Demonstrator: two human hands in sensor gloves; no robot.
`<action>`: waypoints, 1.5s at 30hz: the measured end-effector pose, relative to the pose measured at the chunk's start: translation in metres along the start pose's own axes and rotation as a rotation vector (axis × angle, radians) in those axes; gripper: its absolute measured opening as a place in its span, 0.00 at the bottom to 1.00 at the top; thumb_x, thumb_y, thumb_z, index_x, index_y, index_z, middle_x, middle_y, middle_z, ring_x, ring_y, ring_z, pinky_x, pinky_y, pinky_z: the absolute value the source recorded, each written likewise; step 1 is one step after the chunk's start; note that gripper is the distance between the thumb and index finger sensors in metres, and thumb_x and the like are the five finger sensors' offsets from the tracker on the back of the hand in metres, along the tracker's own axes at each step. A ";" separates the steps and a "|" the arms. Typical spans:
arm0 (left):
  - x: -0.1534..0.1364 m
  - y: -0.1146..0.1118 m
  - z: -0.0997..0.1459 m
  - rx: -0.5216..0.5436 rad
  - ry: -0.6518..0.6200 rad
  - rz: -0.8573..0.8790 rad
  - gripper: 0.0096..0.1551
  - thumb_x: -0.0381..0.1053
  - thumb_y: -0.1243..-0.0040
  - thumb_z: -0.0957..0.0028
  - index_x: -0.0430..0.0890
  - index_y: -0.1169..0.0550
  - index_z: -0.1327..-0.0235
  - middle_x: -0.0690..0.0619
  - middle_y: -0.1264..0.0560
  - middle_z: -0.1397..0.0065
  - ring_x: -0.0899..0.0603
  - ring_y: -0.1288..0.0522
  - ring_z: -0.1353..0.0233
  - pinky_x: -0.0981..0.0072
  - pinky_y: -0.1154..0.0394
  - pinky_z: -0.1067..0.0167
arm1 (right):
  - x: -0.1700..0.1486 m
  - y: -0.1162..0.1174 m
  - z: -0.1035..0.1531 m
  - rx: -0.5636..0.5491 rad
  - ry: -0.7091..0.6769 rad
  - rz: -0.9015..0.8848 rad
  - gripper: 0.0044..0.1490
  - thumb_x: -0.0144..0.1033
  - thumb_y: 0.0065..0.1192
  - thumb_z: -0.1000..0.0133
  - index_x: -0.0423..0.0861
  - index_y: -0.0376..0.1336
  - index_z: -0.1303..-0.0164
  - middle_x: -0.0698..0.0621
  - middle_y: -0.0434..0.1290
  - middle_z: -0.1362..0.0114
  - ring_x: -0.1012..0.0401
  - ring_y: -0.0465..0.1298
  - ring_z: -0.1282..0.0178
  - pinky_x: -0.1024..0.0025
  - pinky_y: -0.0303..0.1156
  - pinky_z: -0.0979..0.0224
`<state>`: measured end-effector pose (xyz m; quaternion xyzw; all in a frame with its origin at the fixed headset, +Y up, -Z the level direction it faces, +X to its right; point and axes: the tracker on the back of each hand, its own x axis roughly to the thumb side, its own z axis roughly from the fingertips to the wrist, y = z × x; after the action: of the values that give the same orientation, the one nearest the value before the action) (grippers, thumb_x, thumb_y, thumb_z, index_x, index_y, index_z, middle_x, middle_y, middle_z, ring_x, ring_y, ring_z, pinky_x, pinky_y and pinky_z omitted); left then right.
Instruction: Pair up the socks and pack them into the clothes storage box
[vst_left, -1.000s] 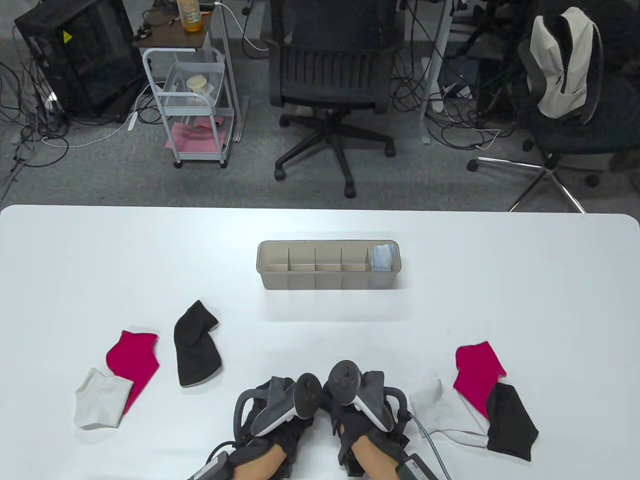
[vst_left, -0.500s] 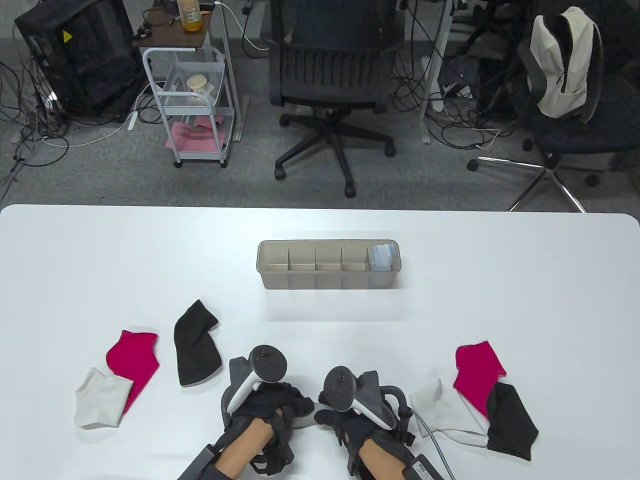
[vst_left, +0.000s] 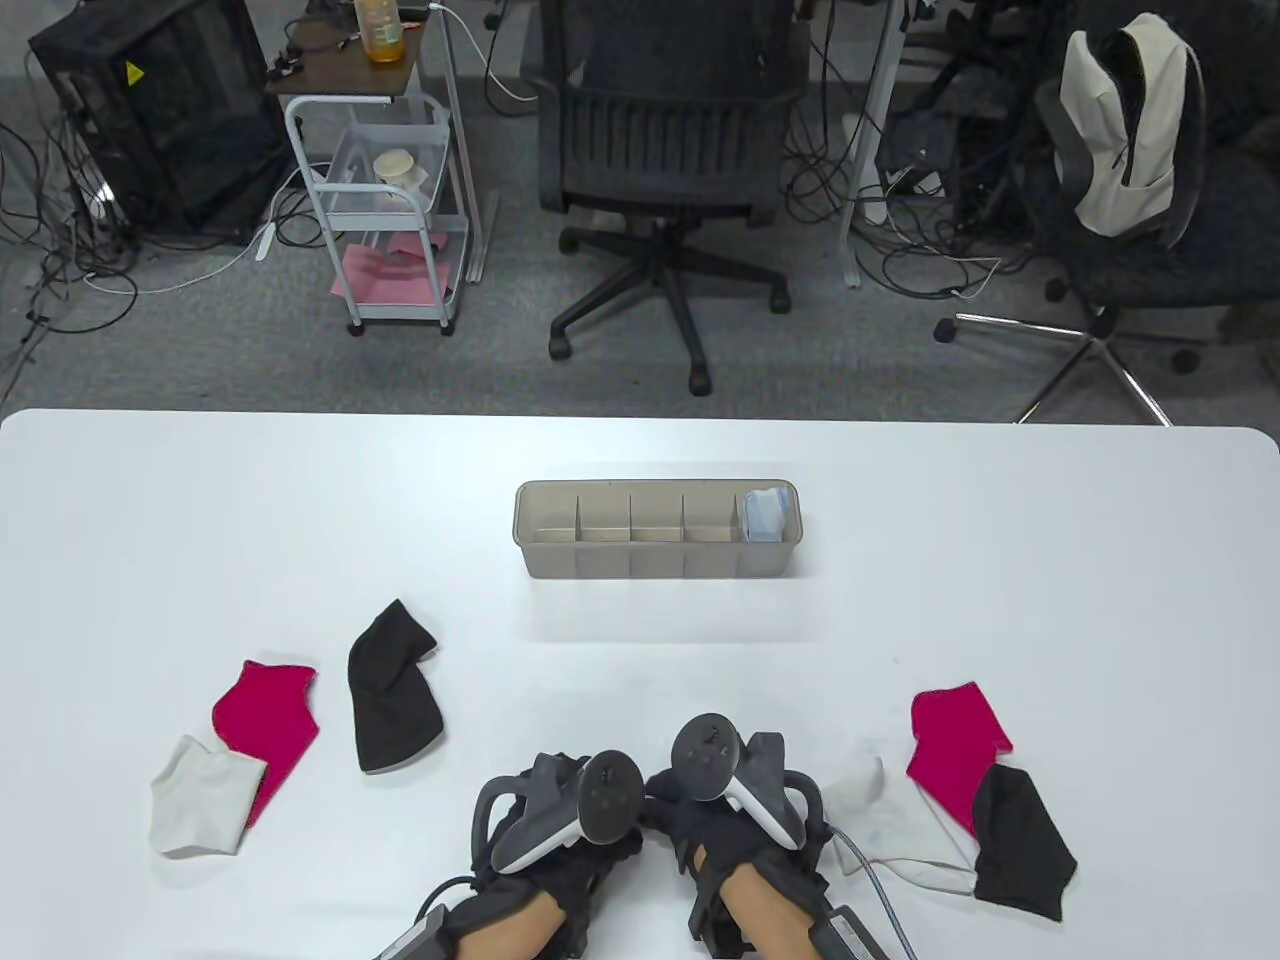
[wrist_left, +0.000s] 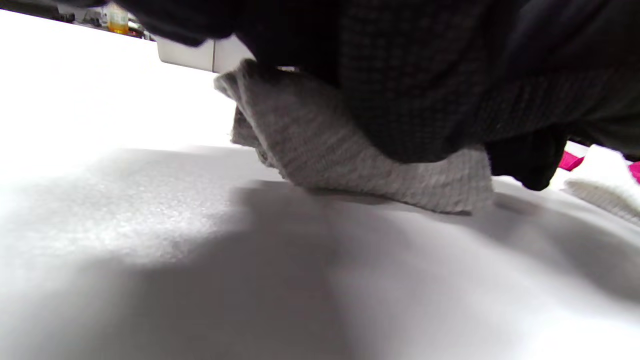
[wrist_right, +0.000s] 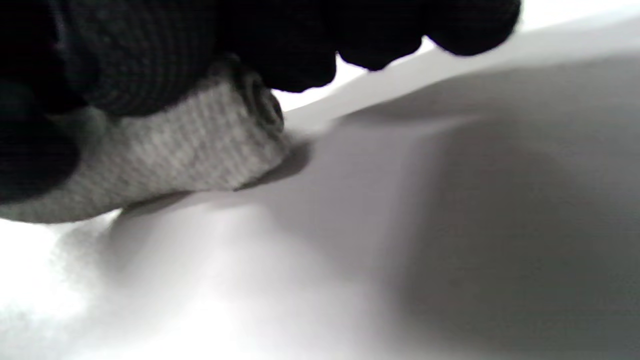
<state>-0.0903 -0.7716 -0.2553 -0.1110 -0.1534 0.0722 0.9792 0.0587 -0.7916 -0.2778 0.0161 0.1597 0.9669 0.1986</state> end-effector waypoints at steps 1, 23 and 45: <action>0.001 -0.001 -0.002 0.016 -0.011 -0.043 0.35 0.49 0.27 0.58 0.37 0.23 0.38 0.48 0.24 0.61 0.37 0.28 0.59 0.35 0.34 0.53 | 0.000 0.000 0.000 -0.005 -0.001 -0.004 0.28 0.55 0.65 0.57 0.60 0.74 0.47 0.59 0.77 0.58 0.59 0.73 0.53 0.56 0.69 0.40; -0.020 -0.013 -0.020 -0.153 0.018 0.110 0.40 0.54 0.31 0.56 0.46 0.29 0.29 0.47 0.30 0.55 0.36 0.33 0.52 0.33 0.39 0.47 | -0.005 0.003 -0.005 -0.012 0.054 -0.039 0.27 0.52 0.62 0.53 0.66 0.70 0.42 0.59 0.76 0.53 0.59 0.72 0.50 0.56 0.68 0.38; -0.047 0.002 -0.022 -0.141 0.028 0.374 0.43 0.58 0.33 0.58 0.34 0.21 0.33 0.48 0.30 0.56 0.37 0.32 0.52 0.35 0.38 0.48 | -0.025 -0.011 -0.002 0.166 -0.172 -0.597 0.37 0.36 0.60 0.49 0.56 0.55 0.28 0.47 0.63 0.16 0.54 0.73 0.23 0.58 0.71 0.25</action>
<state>-0.1273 -0.7825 -0.2897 -0.2068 -0.1210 0.2403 0.9406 0.0854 -0.7918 -0.2822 0.0661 0.2182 0.8446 0.4844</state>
